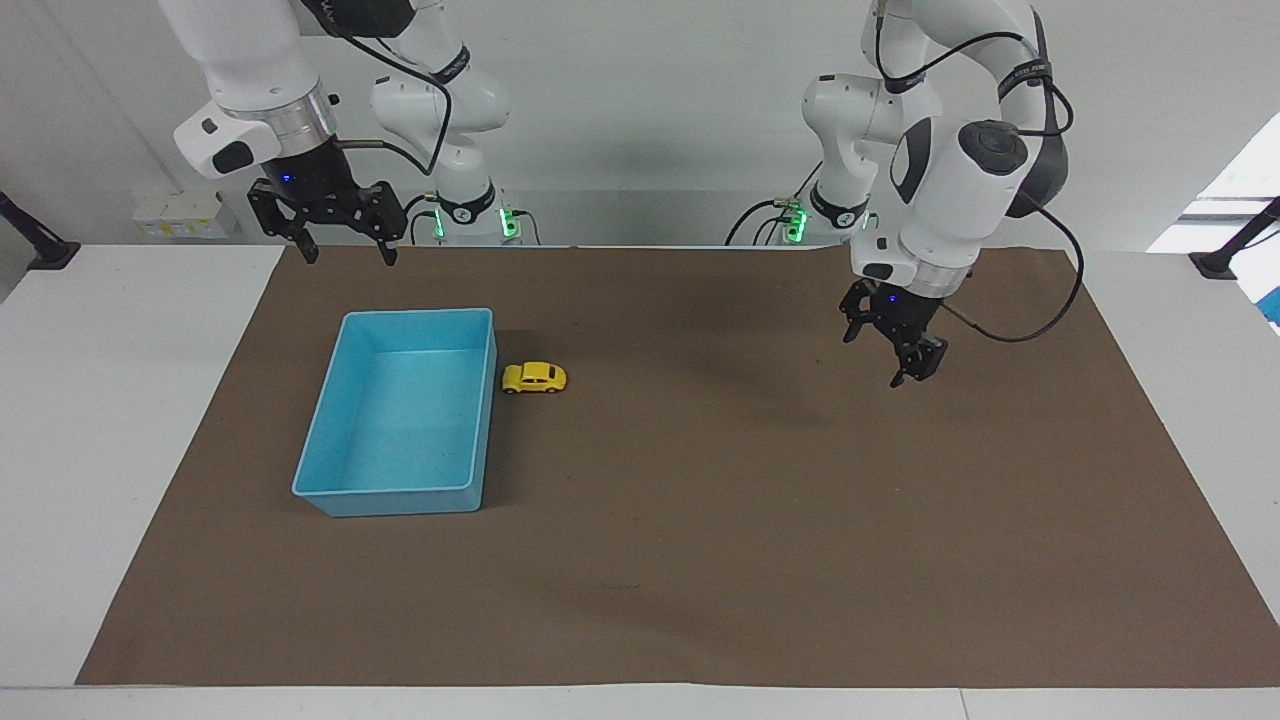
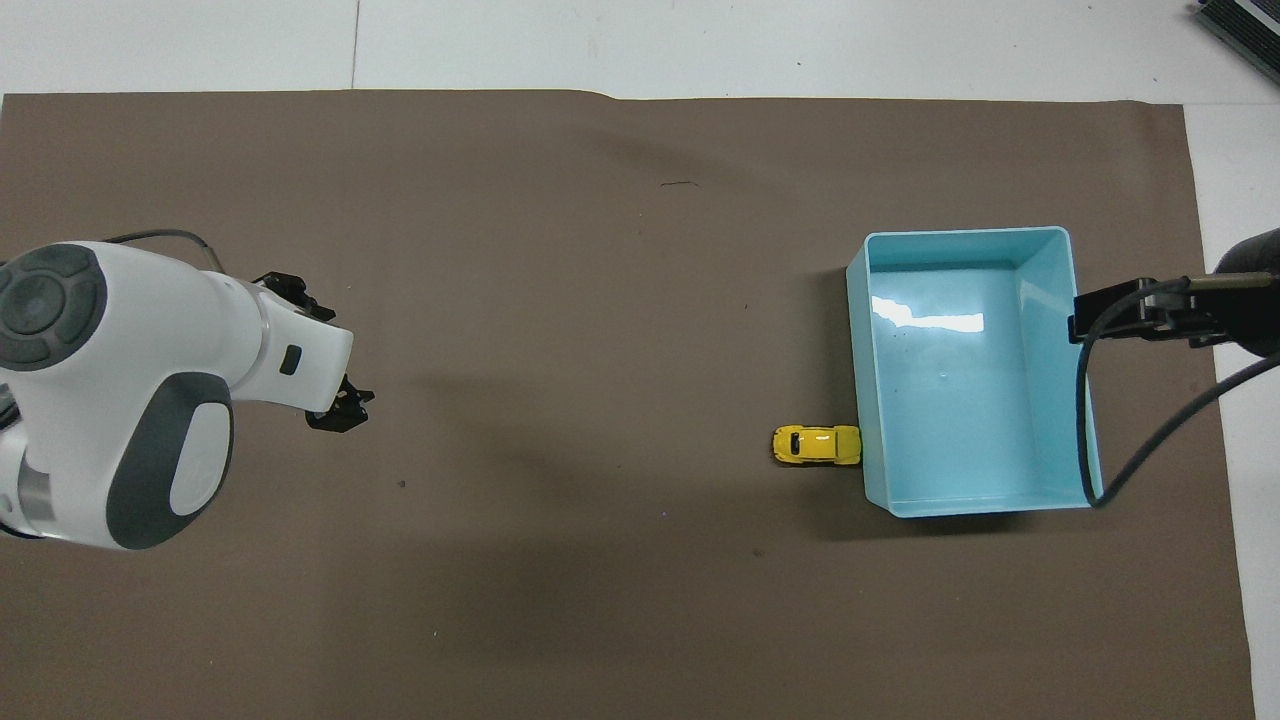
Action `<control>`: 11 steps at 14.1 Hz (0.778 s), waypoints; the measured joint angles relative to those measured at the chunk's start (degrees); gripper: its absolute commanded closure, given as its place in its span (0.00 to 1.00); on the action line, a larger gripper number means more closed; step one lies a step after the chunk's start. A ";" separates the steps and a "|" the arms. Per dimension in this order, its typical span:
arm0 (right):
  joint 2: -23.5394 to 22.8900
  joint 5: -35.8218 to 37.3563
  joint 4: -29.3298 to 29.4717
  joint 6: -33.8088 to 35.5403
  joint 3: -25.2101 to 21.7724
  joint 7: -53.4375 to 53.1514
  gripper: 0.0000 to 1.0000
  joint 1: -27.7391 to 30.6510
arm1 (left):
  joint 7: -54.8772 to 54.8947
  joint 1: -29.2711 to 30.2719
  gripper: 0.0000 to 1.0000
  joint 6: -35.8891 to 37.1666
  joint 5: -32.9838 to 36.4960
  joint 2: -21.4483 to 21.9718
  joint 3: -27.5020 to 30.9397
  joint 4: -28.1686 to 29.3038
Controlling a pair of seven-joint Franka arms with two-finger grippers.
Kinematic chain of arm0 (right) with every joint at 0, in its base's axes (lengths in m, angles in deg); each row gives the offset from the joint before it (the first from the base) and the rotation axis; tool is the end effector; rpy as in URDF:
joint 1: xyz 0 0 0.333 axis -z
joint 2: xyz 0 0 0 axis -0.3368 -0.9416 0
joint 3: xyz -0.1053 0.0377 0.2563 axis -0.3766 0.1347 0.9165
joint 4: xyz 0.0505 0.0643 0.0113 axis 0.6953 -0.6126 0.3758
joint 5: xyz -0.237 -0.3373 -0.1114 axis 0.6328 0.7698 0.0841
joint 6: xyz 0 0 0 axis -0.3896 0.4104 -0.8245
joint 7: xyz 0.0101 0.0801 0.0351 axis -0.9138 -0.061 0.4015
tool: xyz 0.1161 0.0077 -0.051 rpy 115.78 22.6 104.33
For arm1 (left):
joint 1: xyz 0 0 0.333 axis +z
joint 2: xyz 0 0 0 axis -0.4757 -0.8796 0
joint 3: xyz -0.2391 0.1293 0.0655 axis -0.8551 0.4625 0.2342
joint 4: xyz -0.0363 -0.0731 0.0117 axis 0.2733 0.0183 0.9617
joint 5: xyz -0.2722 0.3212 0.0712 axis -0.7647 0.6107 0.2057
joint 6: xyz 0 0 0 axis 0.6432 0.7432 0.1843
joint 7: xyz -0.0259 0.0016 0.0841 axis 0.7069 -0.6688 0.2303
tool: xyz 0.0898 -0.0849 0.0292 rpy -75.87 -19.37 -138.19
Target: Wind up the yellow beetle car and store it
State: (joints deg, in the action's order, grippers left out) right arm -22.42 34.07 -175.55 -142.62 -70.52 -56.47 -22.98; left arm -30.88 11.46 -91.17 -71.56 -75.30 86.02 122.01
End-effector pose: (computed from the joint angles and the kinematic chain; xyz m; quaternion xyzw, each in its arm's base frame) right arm 0.5822 0.0270 0.5884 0.9996 -0.0272 0.0105 0.0025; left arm 0.5836 -0.1335 0.4259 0.9394 -0.3378 0.0556 0.0178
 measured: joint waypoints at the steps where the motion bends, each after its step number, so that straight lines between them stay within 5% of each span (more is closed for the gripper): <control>1: 0.00 0.00 0.00 0.00 0.00 0.00 0.00 0.00 | -4.84 1.14 0.00 1.04 0.01 0.01 0.10 -1.14; 4: 0.00 0.00 0.00 0.00 -0.01 0.00 0.00 0.00 | -14.62 4.90 0.00 5.43 0.02 0.07 0.26 -5.21; 11: 0.31 -0.01 0.00 0.48 0.00 0.28 0.00 -0.05 | -16.62 10.14 0.00 21.47 0.19 0.33 0.37 -18.41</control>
State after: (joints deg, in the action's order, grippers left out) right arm -22.11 34.05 -175.55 -142.15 -70.51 -56.19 -23.03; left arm -47.50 21.60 -69.69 -71.37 -74.97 86.38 103.61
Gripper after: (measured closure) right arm 0.000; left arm 0.000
